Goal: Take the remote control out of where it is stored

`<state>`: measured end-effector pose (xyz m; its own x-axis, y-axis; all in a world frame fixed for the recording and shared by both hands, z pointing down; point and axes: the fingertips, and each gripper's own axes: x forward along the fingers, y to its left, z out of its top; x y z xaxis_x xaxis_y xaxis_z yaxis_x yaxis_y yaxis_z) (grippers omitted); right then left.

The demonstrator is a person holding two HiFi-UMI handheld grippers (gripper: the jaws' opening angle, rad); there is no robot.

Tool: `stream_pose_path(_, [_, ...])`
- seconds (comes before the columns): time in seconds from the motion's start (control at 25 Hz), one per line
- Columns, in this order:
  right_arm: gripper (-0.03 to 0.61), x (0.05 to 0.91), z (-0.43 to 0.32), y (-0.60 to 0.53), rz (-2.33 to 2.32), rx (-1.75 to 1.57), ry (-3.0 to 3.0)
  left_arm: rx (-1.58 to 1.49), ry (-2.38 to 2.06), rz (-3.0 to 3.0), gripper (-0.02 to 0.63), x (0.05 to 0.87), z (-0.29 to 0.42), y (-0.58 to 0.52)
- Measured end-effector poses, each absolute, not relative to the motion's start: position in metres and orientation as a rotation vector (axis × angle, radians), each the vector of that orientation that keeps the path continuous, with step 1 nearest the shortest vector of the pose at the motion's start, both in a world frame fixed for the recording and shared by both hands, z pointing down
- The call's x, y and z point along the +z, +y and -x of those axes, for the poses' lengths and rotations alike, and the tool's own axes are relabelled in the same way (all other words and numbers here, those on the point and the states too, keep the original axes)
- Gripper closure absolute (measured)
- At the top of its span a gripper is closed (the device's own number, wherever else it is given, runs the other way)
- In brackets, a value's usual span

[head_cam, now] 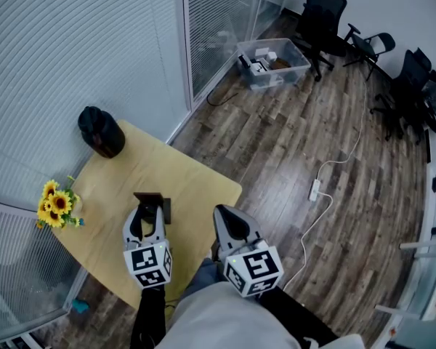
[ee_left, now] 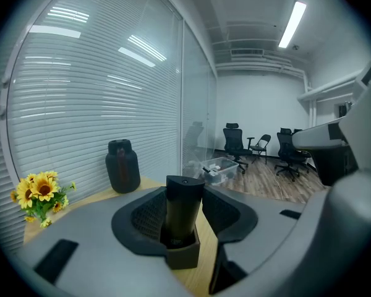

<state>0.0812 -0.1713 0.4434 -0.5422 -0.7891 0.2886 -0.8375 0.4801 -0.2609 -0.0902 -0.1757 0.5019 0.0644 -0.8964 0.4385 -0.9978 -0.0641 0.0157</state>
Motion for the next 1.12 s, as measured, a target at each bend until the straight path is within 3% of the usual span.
stream_pose_path(1.12, [0.573, 0.446, -0.083, -0.176, -1.429, 0.574, -2.593, 0.393, -1.915, -2.031, 0.428, 0.486, 0.094, -0.178])
